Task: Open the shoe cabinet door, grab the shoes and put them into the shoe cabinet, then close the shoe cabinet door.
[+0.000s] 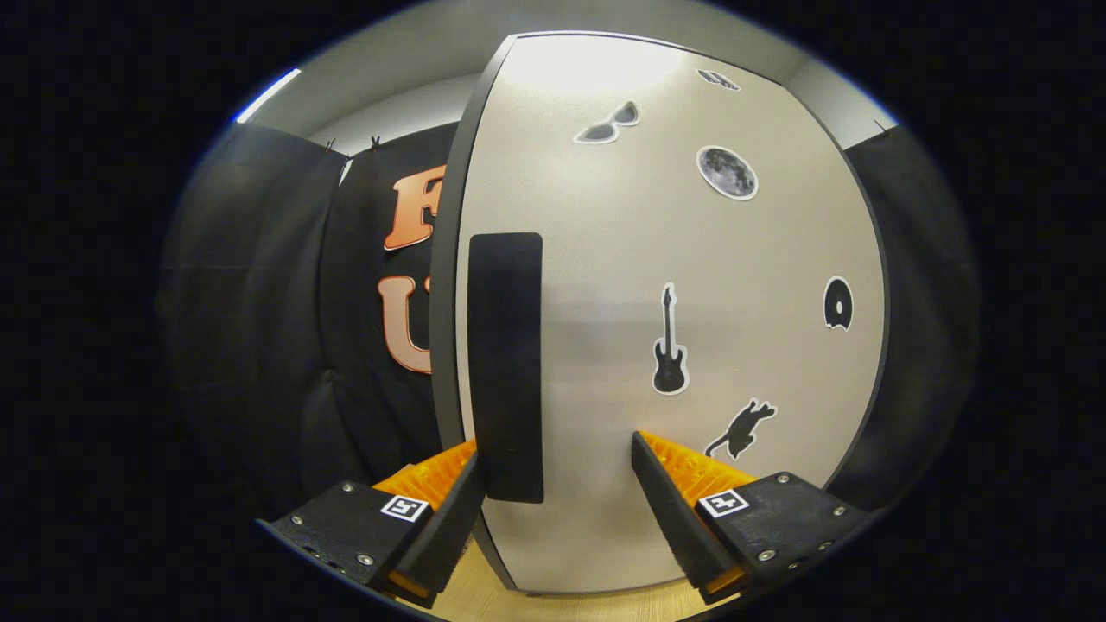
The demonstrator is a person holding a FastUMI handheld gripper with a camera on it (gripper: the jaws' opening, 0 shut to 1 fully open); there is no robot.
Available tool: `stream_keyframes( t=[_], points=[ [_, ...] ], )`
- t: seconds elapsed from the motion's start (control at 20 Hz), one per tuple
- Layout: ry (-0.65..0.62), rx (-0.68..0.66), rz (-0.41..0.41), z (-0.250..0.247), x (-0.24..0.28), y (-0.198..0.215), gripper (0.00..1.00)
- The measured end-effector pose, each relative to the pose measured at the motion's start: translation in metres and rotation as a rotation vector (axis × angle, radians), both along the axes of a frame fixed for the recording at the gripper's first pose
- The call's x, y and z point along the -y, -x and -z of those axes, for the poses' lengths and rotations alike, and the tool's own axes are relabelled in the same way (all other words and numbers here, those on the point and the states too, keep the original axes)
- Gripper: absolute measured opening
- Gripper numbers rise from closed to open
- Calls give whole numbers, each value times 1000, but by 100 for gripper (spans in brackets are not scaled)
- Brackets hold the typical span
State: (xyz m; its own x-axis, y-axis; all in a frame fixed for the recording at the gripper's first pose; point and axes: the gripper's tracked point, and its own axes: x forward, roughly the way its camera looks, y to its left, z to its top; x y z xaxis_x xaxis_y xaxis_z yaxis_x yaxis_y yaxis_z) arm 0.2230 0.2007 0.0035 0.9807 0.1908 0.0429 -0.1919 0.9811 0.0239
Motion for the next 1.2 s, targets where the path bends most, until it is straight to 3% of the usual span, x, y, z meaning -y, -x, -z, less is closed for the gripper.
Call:
stream_keyframes(
  t=[0.5, 0.9, 1.2],
  points=[
    [0, -44, 16, 8, 0, 0, 98],
    [13, -13, 38, -5, 23, 56, 98],
    [22, -18, 89, -7, 74, 115, 97]
  ],
)
